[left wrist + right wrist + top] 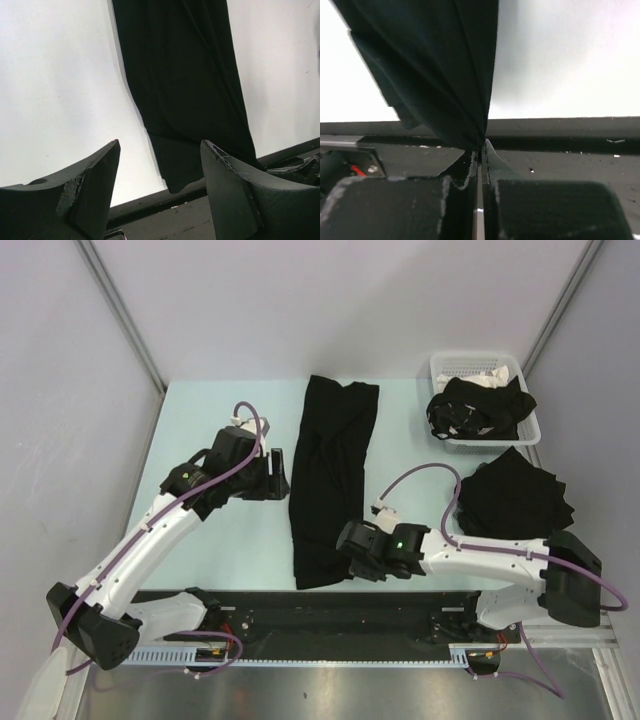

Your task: Fold and stack the t-shirts

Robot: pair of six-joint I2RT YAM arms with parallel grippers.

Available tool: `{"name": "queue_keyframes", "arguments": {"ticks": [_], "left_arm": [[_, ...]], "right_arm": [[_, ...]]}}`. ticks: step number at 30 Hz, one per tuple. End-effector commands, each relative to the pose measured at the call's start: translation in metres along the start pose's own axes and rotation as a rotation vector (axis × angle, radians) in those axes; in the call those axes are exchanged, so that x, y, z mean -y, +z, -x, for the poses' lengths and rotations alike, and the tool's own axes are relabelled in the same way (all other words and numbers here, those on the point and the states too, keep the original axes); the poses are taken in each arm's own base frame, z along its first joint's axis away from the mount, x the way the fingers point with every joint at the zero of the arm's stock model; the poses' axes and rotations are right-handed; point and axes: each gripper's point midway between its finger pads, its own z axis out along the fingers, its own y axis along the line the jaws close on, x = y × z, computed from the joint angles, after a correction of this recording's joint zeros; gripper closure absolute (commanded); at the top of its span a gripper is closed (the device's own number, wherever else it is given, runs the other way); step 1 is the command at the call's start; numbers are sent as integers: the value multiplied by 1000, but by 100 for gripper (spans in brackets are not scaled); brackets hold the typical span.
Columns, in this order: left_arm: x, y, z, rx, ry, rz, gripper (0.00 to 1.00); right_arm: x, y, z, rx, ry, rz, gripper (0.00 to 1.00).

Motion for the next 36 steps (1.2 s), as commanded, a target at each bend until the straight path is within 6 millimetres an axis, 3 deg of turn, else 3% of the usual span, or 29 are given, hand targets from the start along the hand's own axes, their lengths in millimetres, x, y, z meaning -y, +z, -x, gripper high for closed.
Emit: {"name": "queue_keyframes", "arguments": {"ticks": [1,7,10,16,20,23,28,36], "left_arm": [[15,-7,17,54,-1,-62,29],[19,1,-3,-1,5,-106,30],[16,9,-24,-49,-4,-121,30],[7,15,-80,-139,-115,-151,29],[0,22,-129,-241,-200,-173,30],[1,20,-146,-263,-223,-202,31],[7,21,-159,-287,-263,-237,30],[8,42,-200,-396,-313,-242,32]], "right_arm": [[18,11,-20,-68,13,-106,100],[23,20,-28,-87,-11,-143,100],[27,27,-28,-92,-35,-165,100],[33,41,-24,-117,-62,-197,100],[35,47,-20,-132,-70,-205,100],[36,51,-18,-142,-75,-210,100],[37,58,-15,-159,-80,-209,100],[42,59,-2,-164,-75,-215,100]]}}
